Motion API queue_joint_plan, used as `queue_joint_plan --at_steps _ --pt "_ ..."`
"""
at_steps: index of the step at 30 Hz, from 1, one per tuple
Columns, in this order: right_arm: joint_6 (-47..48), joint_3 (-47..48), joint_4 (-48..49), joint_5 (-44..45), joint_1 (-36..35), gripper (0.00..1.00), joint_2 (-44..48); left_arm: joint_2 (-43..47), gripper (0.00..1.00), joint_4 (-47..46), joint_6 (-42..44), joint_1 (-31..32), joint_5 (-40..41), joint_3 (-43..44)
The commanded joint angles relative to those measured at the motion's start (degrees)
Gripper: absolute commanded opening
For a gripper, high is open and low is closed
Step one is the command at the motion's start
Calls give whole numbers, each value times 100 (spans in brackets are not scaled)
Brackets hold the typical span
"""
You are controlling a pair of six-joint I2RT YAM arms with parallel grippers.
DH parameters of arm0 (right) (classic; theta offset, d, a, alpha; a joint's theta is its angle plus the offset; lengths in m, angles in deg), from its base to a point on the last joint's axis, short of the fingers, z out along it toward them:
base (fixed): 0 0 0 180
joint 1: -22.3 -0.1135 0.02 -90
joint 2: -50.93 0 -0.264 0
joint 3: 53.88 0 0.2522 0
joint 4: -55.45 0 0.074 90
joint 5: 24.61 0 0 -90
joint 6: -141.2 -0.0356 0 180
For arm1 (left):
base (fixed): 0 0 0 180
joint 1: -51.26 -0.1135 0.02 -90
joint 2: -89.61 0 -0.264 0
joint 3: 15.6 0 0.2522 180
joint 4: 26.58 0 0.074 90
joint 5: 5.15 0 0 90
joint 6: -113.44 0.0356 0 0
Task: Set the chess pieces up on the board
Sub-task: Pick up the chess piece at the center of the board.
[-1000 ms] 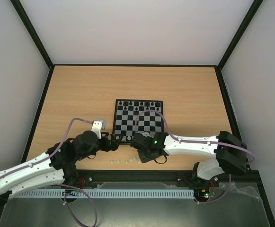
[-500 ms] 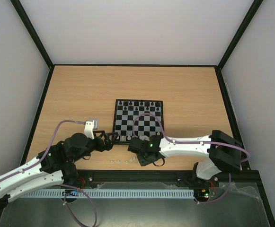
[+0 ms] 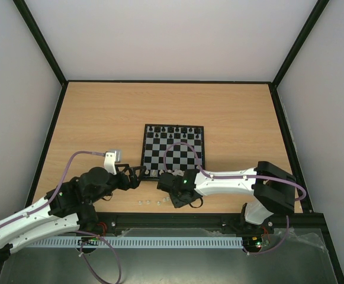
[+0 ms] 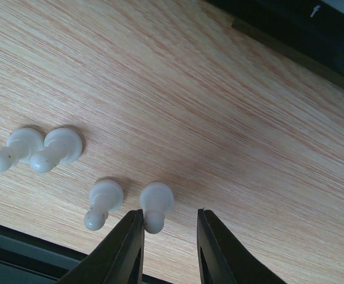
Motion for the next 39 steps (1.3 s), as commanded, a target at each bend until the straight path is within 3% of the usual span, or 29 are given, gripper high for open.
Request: queue_joint_plan --at_steps 1,9,20,28,39 --pt "-36 72 -166 20 -44 25 -7 62 99 82 13 35 128 -53" --pt "12 112 -138 52 -44 20 -164 84 99 83 31 29 146 -80" --pt "76 227 -159 127 -44 2 -267 61 99 78 31 28 137 -104" --pt "119 493 -706 321 8 2 120 -67 99 49 74 28 170 -67" --pt "955 1047 -1583 598 1333 2 909 -160 99 10 146 27 206 -58"
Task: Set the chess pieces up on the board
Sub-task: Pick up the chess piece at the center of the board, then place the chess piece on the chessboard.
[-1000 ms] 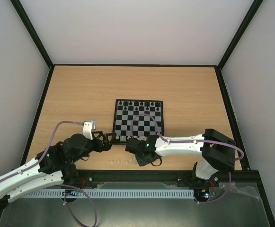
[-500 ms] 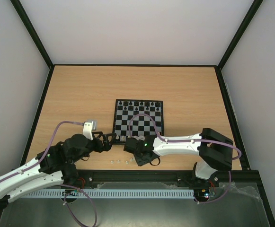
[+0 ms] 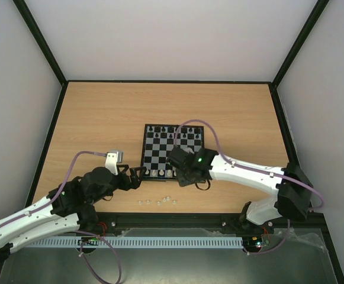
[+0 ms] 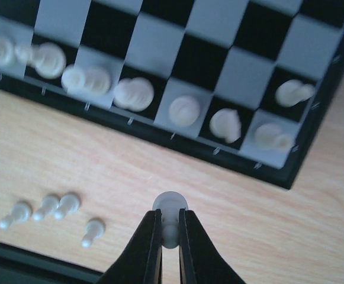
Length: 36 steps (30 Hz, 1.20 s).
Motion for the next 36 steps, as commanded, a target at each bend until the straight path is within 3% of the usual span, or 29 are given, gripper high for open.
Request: queue_joint_plan --at_steps 1,7,14,36 --pt "556 352 -710 212 549 2 174 -28 99 -78 80 28 128 -21" --pt "1222 653 -617 -18 1368 2 -118 -84 99 -113 79 25 131 -34" --pt "1618 959 -432 -263 1819 2 -736 -125 99 -118 77 15 130 -43" --pt "1832 971 -80 -435 1977 3 -1789 -108 99 -67 68 1 130 -52"
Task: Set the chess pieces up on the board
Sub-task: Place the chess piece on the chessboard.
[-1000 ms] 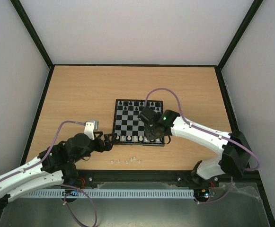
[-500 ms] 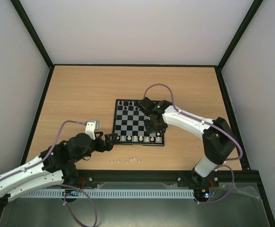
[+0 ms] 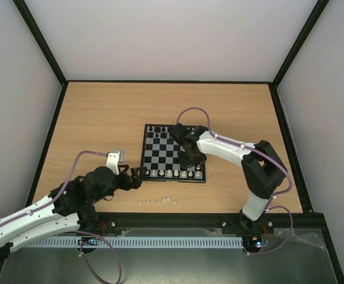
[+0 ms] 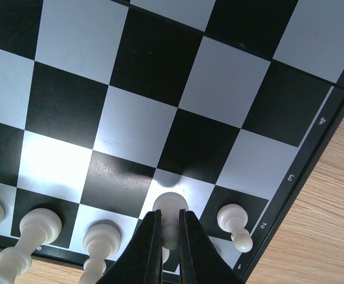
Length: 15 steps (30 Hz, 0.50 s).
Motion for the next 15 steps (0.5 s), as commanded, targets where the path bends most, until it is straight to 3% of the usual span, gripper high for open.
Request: queue_joint_plan --at_steps 1,15 --pt "94 23 -116 -9 39 3 -116 17 99 -65 62 3 96 -50" --pt "85 -132 -101 2 40 4 -193 4 99 -66 62 8 105 -53"
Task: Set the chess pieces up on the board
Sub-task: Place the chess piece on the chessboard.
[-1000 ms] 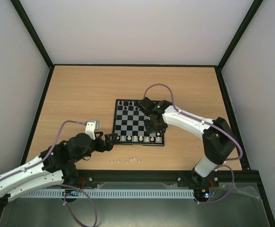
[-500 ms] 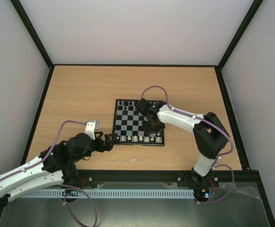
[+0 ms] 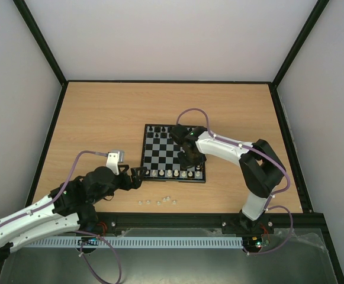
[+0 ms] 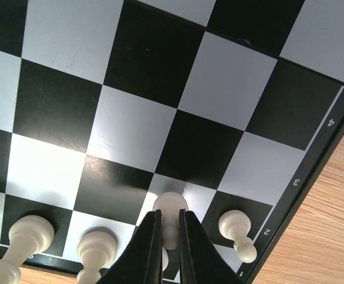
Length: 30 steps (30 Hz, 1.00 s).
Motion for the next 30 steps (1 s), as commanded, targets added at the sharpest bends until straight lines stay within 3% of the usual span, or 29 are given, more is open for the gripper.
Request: queue_joint_plan --at_steps 1,16,21,30 --pt "65 -136 -168 1 37 4 -77 4 99 -67 62 2 102 -54" --pt "76 -268 -52 -61 33 6 -114 4 99 -57 47 4 102 -50" --pt "78 -278 -51 -59 33 15 -110 4 99 -58 44 8 111 -53" --pt "62 -287 -78 -72 35 21 11 -5 99 -67 36 6 111 -67"
